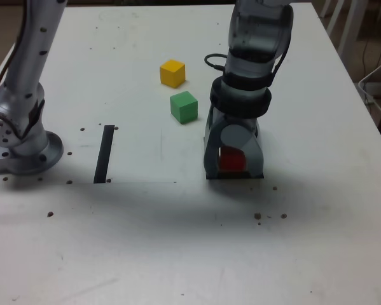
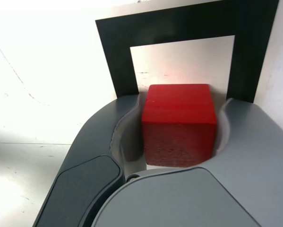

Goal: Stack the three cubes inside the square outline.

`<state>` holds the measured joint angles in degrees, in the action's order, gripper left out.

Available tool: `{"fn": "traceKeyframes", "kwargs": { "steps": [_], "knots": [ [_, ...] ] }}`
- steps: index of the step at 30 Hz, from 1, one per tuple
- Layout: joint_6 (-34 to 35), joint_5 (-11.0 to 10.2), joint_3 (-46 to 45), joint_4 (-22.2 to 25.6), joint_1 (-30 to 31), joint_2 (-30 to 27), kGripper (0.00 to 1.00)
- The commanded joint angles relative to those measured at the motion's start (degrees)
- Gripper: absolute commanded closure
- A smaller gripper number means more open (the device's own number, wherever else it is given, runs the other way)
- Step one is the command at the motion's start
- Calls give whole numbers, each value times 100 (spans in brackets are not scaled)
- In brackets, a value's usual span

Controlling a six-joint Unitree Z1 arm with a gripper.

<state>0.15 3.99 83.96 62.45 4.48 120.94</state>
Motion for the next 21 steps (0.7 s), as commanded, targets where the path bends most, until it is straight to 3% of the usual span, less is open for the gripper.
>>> {"fn": "traceKeyframes", "kwargs": {
  "steps": [1, 21],
  "knots": [
    [-1, 10, -27, -13, 0, -34, 1],
    [81, -493, -501, 110, -325, -1206, 1]
  ]
}}
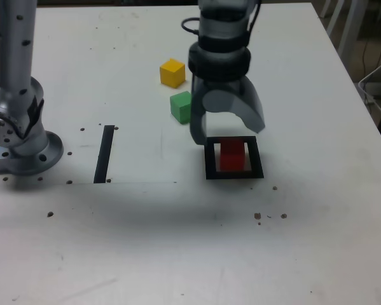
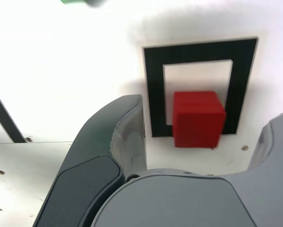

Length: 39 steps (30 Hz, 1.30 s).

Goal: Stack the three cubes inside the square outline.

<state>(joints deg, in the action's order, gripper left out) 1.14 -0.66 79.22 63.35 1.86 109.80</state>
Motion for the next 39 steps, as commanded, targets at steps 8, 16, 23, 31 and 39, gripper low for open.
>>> {"fn": "traceKeyframes", "kwargs": {
  "steps": [8, 16, 23, 31, 39],
  "knots": [
    [-216, -182, -263, 144, -727, -334, 0],
    [-291, -393, -179, 324, -1658, -353, 0],
    [-501, -435, -60, 358, -2339, -277, 0],
    [-764, -431, -32, 368, -2888, -164, 1],
    [-814, -419, -47, 415, -3369, -28, 1]
  ]
}}
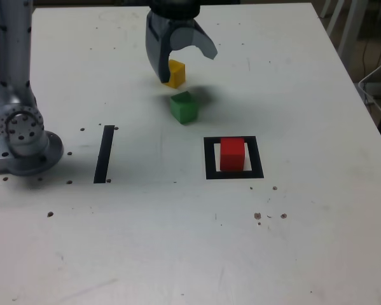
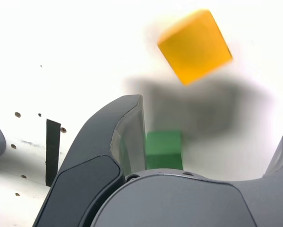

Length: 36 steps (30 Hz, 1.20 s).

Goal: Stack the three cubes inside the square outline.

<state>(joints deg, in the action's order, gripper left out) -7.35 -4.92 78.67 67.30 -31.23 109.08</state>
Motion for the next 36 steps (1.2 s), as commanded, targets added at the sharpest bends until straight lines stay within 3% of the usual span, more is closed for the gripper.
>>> {"fn": "traceKeyframes", "kwargs": {
  "steps": [1, 9, 15, 22, 36],
  "knots": [
    [75, 9, 2, 21, -115, 58, 1],
    [747, 31, -45, 13, -425, 128, 1],
    [1022, 177, -9, 32, -578, 319, 1],
    [1064, 370, 129, 9, -695, 627, 1],
    [837, 475, 384, 91, -1009, 1005, 7]
  ]
}}
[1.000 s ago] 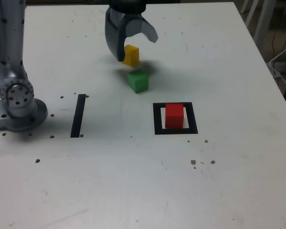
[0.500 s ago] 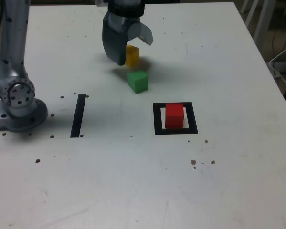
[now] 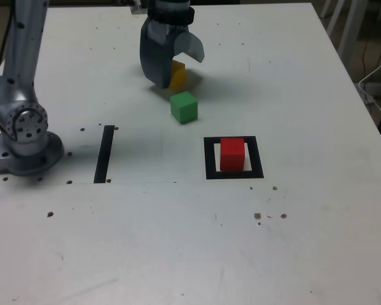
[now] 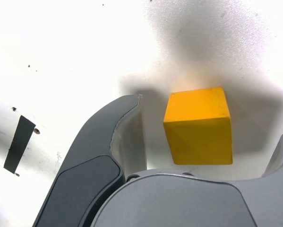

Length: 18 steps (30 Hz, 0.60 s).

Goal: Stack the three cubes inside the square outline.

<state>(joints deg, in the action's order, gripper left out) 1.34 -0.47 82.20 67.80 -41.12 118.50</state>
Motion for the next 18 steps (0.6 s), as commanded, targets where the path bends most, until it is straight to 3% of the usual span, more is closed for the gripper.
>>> {"fn": "traceKeyframes", "kwargs": {
  "steps": [1, 4, 7, 10, 18],
  "knots": [
    [-56, 57, 46, 62, -27, 94, 10],
    [-117, 119, 89, 109, -34, 170, 23],
    [-143, 93, 116, 78, -19, 202, 52],
    [-155, 41, 110, 27, -4, 201, 71],
    [-206, 22, 79, -3, 5, 194, 74]
  ]
}}
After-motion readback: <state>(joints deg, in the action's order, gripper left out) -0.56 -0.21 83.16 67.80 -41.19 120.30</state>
